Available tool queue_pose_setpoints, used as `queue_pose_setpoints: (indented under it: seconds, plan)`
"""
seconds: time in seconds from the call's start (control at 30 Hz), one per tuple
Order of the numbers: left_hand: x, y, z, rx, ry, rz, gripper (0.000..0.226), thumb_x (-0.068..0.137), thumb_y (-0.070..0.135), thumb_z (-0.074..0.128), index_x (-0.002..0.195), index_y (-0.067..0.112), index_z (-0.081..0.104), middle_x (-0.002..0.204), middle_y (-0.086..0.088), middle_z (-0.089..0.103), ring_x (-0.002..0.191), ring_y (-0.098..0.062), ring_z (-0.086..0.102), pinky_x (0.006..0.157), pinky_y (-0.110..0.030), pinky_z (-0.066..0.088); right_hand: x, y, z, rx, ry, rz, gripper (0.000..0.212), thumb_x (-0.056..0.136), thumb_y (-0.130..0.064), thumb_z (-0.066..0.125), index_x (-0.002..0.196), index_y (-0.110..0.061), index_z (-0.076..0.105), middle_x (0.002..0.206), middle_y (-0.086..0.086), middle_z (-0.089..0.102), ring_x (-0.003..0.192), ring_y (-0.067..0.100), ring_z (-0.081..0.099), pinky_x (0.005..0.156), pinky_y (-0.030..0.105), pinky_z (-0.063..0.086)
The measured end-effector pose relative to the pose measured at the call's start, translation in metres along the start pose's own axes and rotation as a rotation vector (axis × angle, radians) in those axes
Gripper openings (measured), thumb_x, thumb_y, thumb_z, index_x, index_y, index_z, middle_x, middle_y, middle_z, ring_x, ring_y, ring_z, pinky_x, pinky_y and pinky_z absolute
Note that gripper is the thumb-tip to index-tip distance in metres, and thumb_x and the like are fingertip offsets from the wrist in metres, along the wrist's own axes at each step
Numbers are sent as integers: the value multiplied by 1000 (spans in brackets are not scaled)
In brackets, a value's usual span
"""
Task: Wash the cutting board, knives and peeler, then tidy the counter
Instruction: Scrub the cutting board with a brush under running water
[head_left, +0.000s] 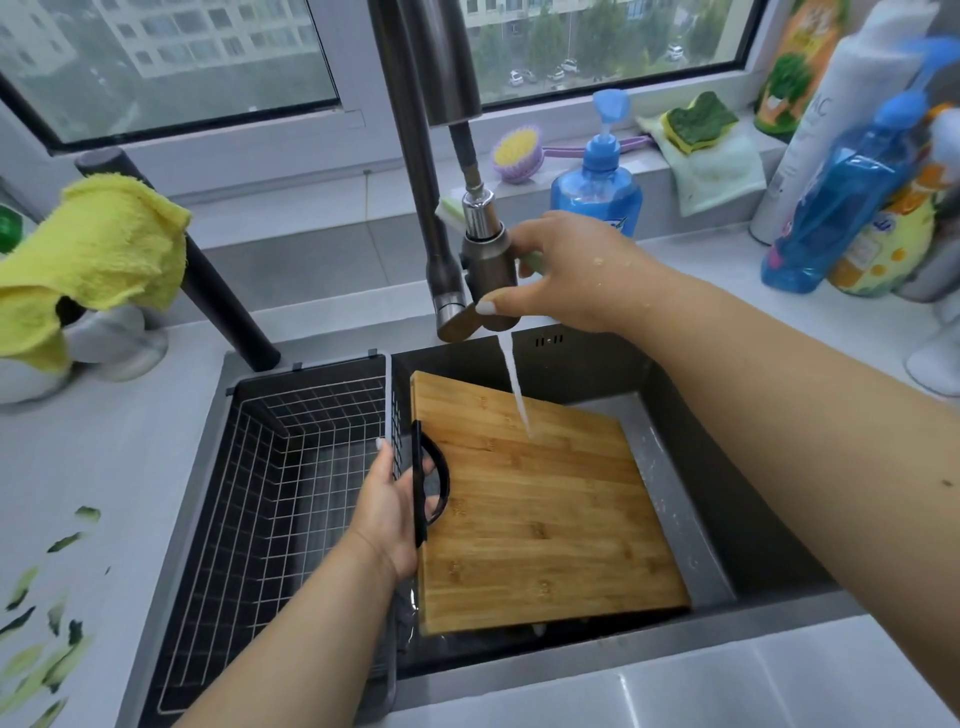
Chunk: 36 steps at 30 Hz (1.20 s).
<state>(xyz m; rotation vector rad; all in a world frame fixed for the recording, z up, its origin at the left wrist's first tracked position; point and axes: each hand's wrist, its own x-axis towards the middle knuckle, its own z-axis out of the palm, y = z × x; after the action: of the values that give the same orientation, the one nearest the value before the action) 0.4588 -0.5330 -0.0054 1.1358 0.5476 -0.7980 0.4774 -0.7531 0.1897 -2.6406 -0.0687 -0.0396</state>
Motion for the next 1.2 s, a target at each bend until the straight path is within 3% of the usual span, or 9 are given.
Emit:
queue_pose_setpoints:
  seconds: [0.2, 0.3, 0.47, 0.73, 1.0, 1.2]
  plan:
    - [2, -1, -2, -4, -1, -8, 82, 81, 84, 25, 112, 20, 66, 112, -26, 64, 120, -48, 54, 101, -63, 38, -4, -10, 6, 195, -119, 10, 37, 79, -52, 69, 109, -30, 63, 94, -14, 60, 87, 6, 55, 65, 15, 39]
    - [2, -1, -3, -8, -1, -5, 80, 80, 84, 27, 105, 20, 67, 110, -28, 64, 116, -48, 56, 99, -62, 40, -9, -10, 3, 214, -165, 7, 31, 79, -52, 69, 103, -33, 63, 87, -17, 57, 80, 0, 51, 61, 16, 37]
    - [3, -1, -3, -17, -5, -1, 80, 82, 83, 26, 109, 19, 67, 112, -27, 65, 118, -47, 55, 99, -60, 42, -14, -5, -12, 83, -134, 38, 37, 80, -52, 69, 109, -30, 63, 86, -13, 57, 79, 7, 53, 58, 17, 38]
    - [1, -1, -3, -25, -9, -7, 83, 81, 84, 25, 115, 19, 65, 112, -28, 64, 119, -49, 54, 99, -62, 41, -19, -4, -29, -109, -130, 35, 26, 81, -52, 67, 76, -32, 52, 74, -9, 53, 67, 6, 48, 52, 21, 33]
    - [2, -1, -4, -34, -21, -8, 83, 81, 84, 26, 114, 19, 66, 110, -28, 63, 116, -49, 56, 100, -64, 39, -17, -16, 5, 199, -116, 40, 30, 81, -50, 68, 104, -33, 60, 85, -20, 56, 80, 0, 52, 61, 15, 39]
    - [2, -2, -3, -42, -28, -7, 83, 81, 83, 27, 116, 19, 65, 103, -26, 65, 106, -44, 59, 98, -61, 42, -24, -23, 7, 287, -163, 20, 21, 82, -50, 68, 92, -37, 55, 75, -19, 54, 64, -1, 52, 48, 9, 35]
